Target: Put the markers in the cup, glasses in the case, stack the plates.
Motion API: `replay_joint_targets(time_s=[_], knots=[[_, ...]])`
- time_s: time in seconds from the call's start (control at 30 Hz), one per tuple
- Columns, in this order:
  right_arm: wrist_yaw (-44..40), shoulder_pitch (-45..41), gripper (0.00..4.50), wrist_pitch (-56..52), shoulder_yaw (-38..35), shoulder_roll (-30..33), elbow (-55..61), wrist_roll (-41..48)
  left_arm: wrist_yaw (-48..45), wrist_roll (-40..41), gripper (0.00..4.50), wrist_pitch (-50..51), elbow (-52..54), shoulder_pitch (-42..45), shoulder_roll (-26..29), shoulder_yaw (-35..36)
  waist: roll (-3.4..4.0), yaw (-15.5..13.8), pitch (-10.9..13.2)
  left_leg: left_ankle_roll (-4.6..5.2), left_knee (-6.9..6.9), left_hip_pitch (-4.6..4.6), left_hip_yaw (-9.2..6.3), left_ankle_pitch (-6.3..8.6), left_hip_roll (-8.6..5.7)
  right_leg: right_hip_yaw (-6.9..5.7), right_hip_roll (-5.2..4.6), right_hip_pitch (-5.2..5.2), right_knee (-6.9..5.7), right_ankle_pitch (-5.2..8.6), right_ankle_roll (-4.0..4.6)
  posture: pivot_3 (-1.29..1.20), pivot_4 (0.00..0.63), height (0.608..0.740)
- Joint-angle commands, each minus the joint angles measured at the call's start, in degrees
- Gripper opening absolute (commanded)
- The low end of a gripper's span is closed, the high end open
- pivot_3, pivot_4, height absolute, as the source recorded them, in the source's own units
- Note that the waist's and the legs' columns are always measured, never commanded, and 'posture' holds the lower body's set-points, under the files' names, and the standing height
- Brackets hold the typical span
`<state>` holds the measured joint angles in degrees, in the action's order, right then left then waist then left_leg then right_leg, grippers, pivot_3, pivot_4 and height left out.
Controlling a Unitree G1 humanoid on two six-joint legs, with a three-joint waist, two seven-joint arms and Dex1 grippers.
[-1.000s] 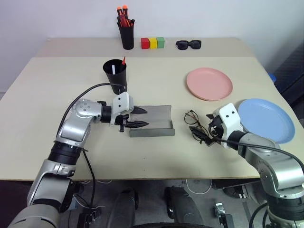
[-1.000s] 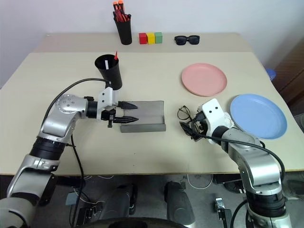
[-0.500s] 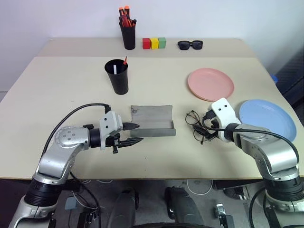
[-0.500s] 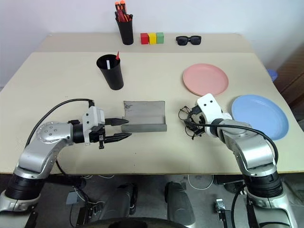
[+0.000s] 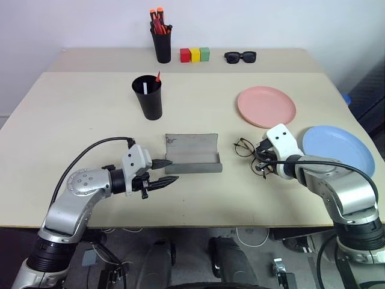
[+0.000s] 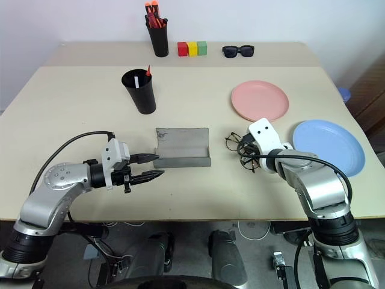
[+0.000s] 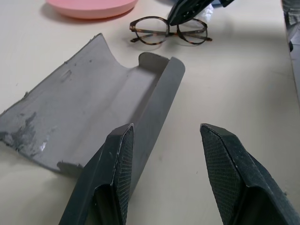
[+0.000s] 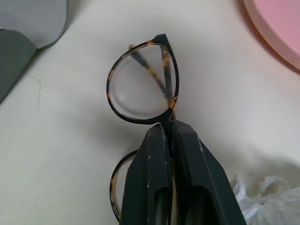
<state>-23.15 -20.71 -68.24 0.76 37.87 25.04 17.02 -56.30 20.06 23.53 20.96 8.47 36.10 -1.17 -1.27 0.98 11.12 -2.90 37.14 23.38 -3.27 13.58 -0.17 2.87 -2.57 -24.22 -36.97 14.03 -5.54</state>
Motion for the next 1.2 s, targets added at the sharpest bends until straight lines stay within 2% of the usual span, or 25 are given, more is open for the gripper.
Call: replay_joint_targets(time_s=[0.03, 0.23, 0.37, 0.53, 0.7, 1.0, 1.13, 1.17, 1.2], knots=[[-0.86, -1.88, 0.07, 3.55, 1.71, 2.65, 1.55, -1.84, 1.03, 0.85, 2.3, -1.63, 0.39, -1.14, 0.35, 1.95, 0.0, 0.01, 0.0, 0.0, 0.0, 0.0, 0.01, 0.0, 0.0, 0.0, 0.0, 0.0, 0.0, 0.0, 0.0, 0.0, 0.15, 0.74], [-7.56, -8.48, 0.07, 13.26, 8.91, 4.39, 5.02, -2.61, 4.33, 1.84, 2.3, -2.21, -3.83, -2.68, 0.15, 7.41, 0.05, 0.41, 0.03, 0.0, -0.02, -0.01, 0.01, 0.0, 0.04, -0.01, 0.05, -0.06, -0.01, 0.01, 0.01, 0.0, 0.15, 0.74], [-11.71, -18.24, 0.07, 19.95, 17.4, -1.86, 1.55, -3.92, 4.52, 4.17, 2.3, -3.76, -6.9, -4.73, -0.38, 11.78, 0.06, 1.38, 0.04, 0.01, -0.05, -0.01, 0.01, 0.0, 0.08, -0.01, 0.05, -0.09, -0.02, 0.01, 0.02, 0.0, 0.15, 0.74], [-15.28, -23.74, 0.07, 29.14, 25.2, -6.89, -7.93, -9.24, 3.01, 6.03, 2.3, -4.18, -7.19, -8.72, 0.26, 13.92, 0.04, 1.22, 0.03, 0.01, -0.08, 0.0, -0.05, 0.01, 0.04, -0.05, -0.05, -0.07, -0.02, 0.0, 0.02, 0.0, 0.15, 0.74], [-19.16, -23.35, 0.07, 34.25, 27.41, -7.39, -13.93, -11.92, 4.12, 5.96, 2.3, -4.88, -4.26, -12.65, -0.07, 15.38, 0.03, 1.04, 0.03, 0.01, -0.05, 0.04, -0.03, 0.01, 0.04, -0.05, -0.18, -0.07, 0.0, 0.01, 0.05, 0.0, 0.15, 0.74], [-24.76, -18.69, 0.07, 34.43, 27.22, -6.21, -12.69, -13.15, 7.19, 6.08, 2.3, -3.3, -0.87, -13.11, -0.53, 14.16, 0.04, 1.26, 0.04, 0.01, -0.07, 0.01, -0.03, 0.01, 0.04, -0.05, -0.1, -0.08, -0.01, 0.01, 0.06, 0.0, 0.15, 0.74], [-24.01, -18.6, 1.31, 34.01, 26.26, -7.42, -12.97, -14.06, 7.69, 6.15, 2.3, -2.18, -1.18, -10.65, -0.05, 13.35, 0.04, 1.37, 0.04, 0.01, -0.07, 0.0, -0.04, 0.01, 0.05, -0.05, -0.06, -0.08, -0.02, 0.0, 0.07, 0.0, 0.15, 0.74], [-22.97, -18.65, 1.91, 34.59, 25.67, -7.7, -12.98, -14.7, 8.0, 6.1, 2.3, -1.82, -1.5, -9.37, -0.04, 12.94, 0.04, 1.38, 0.04, 0.01, -0.07, 0.0, -0.03, 0.01, 0.05, -0.05, -0.06, -0.08, -0.02, 0.0, 0.07, 0.0, 0.15, 0.74], [-22.26, -18.66, 2.32, 35.03, 25.24, -7.91, -12.97, -15.19, 8.25, 6.08, 2.3, -1.58, -1.72, -8.5, -0.03, 12.65, 0.04, 1.38, 0.04, 0.01, -0.07, 0.0, -0.03, 0.01, 0.04, -0.05, -0.06, -0.08, -0.02, 0.0, 0.07, 0.0, 0.15, 0.74]])
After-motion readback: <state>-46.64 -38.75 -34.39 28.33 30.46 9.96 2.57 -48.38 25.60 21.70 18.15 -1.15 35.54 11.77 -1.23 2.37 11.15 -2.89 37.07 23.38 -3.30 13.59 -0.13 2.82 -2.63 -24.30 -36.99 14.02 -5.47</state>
